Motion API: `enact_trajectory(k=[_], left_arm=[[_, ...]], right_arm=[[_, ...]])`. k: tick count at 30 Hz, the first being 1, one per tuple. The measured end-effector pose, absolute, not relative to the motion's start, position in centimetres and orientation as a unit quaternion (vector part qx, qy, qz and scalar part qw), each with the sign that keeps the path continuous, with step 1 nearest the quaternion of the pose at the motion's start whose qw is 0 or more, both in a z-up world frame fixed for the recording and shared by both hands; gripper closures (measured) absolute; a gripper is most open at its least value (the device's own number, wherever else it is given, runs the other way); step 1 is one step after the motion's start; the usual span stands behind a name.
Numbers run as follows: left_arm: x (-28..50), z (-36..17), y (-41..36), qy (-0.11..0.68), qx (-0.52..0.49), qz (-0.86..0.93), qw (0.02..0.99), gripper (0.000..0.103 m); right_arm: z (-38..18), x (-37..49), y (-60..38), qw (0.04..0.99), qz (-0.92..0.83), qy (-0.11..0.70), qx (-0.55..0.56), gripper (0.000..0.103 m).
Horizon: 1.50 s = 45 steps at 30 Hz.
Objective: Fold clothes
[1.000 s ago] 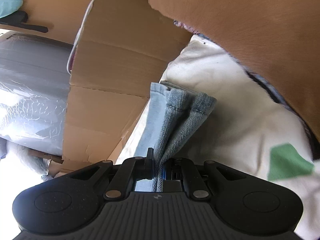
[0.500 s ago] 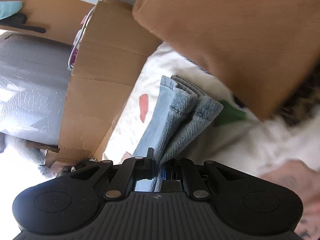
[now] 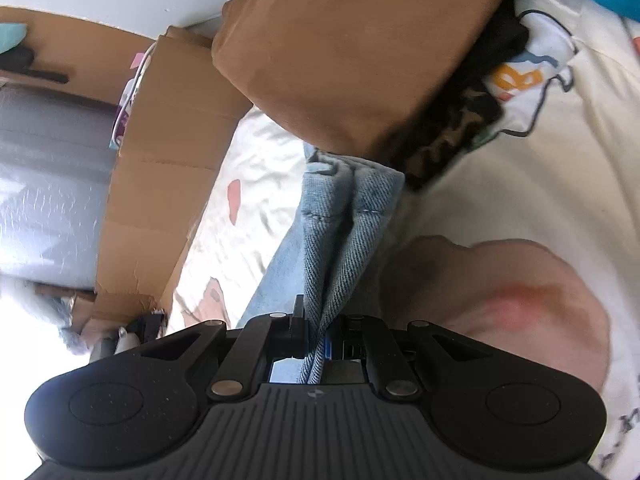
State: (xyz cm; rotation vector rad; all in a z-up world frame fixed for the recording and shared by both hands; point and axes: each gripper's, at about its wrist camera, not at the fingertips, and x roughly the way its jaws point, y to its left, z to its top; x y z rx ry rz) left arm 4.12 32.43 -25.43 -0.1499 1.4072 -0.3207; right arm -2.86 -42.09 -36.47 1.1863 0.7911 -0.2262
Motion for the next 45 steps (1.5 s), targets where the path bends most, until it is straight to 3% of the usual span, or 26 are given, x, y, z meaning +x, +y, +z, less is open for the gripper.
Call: enact_trajectory(k=[20, 34, 39, 45], left_arm=[[-0.7, -24.8, 32.3, 0.661, -0.027, -0.163, 0.732, 0.098], [-0.9, -28.4, 31.4, 0.684, -0.011, -0.158, 0.712, 0.098], [-0.8, -30.3, 31.6, 0.701, -0.005, -0.144, 0.699, 0.095], [-0.7, -27.5, 31.2, 0.689, 0.024, -0.15, 0.708, 0.09]], right_arm=[[-37.2, -15.3, -42.6, 0.735, -0.156, 0.353, 0.558, 0.098], [-40.4, -16.4, -43.3, 0.704, -0.206, 0.38, 0.564, 0.097], [-41.8, -17.7, -44.2, 0.68, -0.232, 0.386, 0.578, 0.091], [-39.2, -19.4, -45.8, 0.7, -0.252, 0.387, 0.544, 0.089]])
